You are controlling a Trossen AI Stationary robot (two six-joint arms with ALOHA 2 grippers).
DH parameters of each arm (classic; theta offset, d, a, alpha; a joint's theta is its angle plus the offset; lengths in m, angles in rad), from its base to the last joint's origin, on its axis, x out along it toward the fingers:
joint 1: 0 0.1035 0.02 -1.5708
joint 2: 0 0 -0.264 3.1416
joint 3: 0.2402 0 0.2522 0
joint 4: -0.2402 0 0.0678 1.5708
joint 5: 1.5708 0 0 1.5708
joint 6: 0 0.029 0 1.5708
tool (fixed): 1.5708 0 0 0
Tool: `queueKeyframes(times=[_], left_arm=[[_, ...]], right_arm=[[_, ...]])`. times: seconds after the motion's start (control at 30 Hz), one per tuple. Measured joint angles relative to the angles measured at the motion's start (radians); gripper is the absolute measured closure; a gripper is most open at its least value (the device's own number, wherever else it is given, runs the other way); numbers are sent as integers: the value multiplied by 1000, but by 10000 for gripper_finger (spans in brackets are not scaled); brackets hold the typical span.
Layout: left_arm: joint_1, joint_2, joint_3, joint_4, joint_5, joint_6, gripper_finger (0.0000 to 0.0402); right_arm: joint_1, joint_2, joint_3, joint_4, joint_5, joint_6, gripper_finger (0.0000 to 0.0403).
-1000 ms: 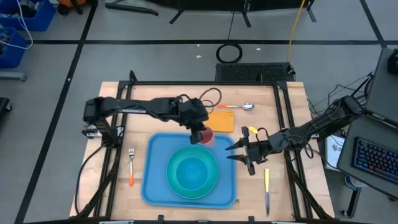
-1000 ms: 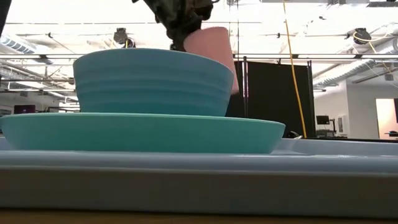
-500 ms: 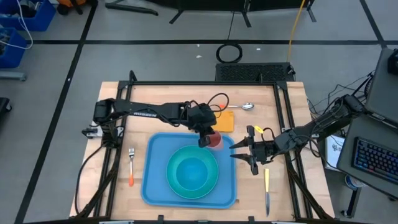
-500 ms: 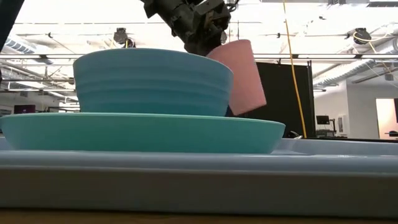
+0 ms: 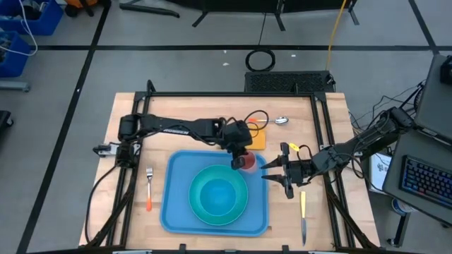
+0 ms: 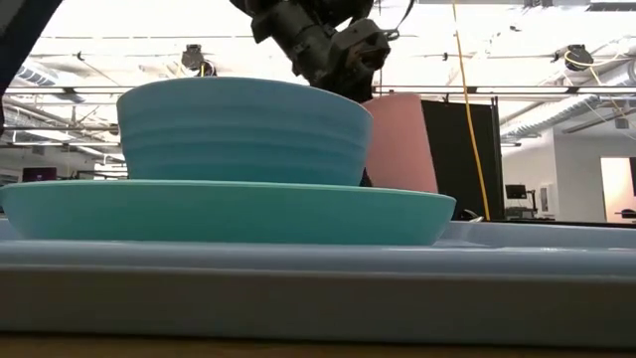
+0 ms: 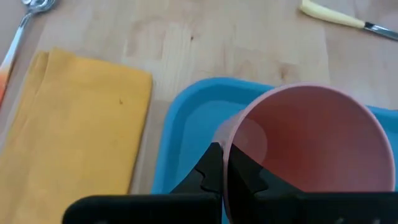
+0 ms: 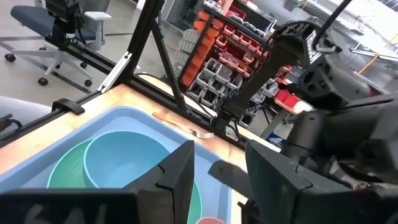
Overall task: Set up tray
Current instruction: Put the pink cup on the blue table to the top right of the blue plate
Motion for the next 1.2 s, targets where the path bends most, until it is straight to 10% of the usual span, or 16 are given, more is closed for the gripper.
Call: queueKeyframes(times=[1.2], left_arm=[[-18,121,108,-72,34,28,395]], right_arm=[[0,0,0,-20,0,7,268]])
